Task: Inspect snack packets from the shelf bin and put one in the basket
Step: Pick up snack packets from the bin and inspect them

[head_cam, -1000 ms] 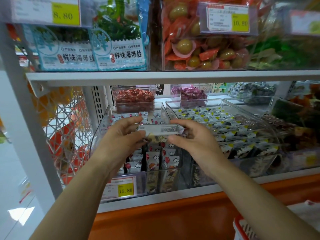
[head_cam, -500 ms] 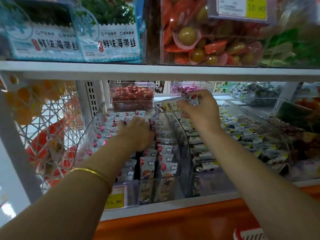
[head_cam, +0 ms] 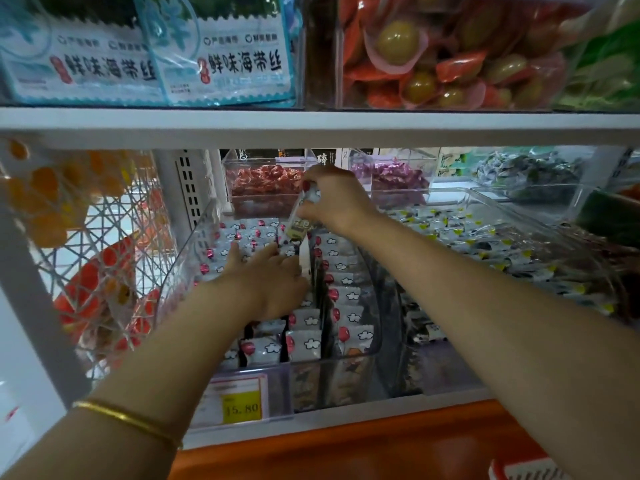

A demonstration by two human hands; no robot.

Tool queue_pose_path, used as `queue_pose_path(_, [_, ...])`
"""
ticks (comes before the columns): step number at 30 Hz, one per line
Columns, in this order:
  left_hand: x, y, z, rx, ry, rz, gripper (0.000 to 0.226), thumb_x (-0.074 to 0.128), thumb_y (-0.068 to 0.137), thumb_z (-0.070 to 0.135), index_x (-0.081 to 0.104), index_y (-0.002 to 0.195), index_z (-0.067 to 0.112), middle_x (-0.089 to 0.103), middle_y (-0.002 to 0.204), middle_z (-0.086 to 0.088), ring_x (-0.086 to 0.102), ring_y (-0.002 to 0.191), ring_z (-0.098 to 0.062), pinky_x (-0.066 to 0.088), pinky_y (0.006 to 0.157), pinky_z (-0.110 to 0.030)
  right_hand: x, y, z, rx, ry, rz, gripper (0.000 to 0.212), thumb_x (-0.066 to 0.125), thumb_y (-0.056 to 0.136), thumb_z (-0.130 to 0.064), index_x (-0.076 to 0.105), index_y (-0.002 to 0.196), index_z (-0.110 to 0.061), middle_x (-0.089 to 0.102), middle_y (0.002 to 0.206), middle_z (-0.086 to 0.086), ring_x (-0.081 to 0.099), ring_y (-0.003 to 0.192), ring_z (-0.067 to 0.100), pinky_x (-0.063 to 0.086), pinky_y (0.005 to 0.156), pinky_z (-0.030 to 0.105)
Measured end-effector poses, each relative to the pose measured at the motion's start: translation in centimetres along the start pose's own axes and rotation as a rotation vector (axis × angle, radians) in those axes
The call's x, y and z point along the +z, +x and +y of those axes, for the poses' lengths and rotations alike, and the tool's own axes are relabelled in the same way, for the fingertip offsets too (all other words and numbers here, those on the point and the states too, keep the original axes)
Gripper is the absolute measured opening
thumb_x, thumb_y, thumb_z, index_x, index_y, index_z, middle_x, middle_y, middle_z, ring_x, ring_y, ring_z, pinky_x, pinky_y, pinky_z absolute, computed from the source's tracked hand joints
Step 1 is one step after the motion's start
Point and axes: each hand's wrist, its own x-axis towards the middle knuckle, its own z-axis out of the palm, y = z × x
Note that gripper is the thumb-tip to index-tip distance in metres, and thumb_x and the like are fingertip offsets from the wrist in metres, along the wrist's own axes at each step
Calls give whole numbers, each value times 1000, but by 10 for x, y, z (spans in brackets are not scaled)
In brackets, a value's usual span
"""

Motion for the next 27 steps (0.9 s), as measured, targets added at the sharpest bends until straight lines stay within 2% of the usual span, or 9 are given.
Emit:
queue_pose_path(2, [0,-4,2,-11,-82,40,48,19,99,36,35,139,15,23,153,-1,8,143,-24,2,110,-63,4,6,-4,-30,-82,-41,37,68,82,-20,55,114,-7,60,113,13,56,102,26,44,79,30])
queue_pose_path(4, [3,-6,4,-43,-181,67,49,17,99,38,31,142,18,23,154,1,4,144,-19,2,110,-58,5,12,-5,-45,-148,-40,30,67,82,-21,55,107,-7,59,104,10,55,94,25,41,69,29])
queue_pose_path(8, [8,-9,3,5,-131,84,50,13,99,37,31,142,19,18,156,4,2,145,-19,3,109,-62,8,16,-2,-66,-262,2,20,62,84,-17,52,99,-8,54,93,7,53,86,23,35,65,28])
queue_pose_path(15, [11,-10,5,1,-160,124,48,13,99,36,36,138,19,25,153,2,7,144,-21,6,108,-64,8,5,-2,-18,-56,115,21,64,76,-26,58,93,-14,56,88,1,54,78,17,35,58,24])
queue_pose_path(17, [12,-10,4,-12,-188,131,48,13,99,37,35,139,19,24,154,3,6,144,-19,5,108,-64,12,0,-1,-45,-51,58,26,65,77,-23,59,100,-10,58,92,5,53,80,17,37,60,24])
queue_pose_path(20, [13,-12,4,-10,-175,136,48,13,99,37,36,138,20,23,154,3,6,144,-21,6,107,-65,17,1,2,-49,-90,-26,33,65,81,-14,59,113,-5,61,109,13,57,95,23,46,75,30])
queue_pose_path(22, [13,-13,3,2,-162,134,48,13,99,36,35,139,19,22,154,2,4,144,-22,5,107,-67,19,5,0,-48,-94,-80,35,67,82,-13,58,114,-3,60,113,14,57,102,26,46,83,32])
queue_pose_path(25, [12,-13,4,-11,-243,159,48,13,99,37,37,137,20,28,151,1,9,143,-19,4,109,-64,26,9,-4,-48,-126,-212,35,71,80,-12,56,110,-4,58,110,11,52,93,19,40,74,28])
queue_pose_path(27, [9,-15,4,-17,-348,191,46,16,98,38,42,131,20,34,148,2,14,141,-16,3,110,-62,33,10,-5,-41,-133,-340,25,66,84,-10,57,106,-2,60,109,11,52,91,19,41,74,29])
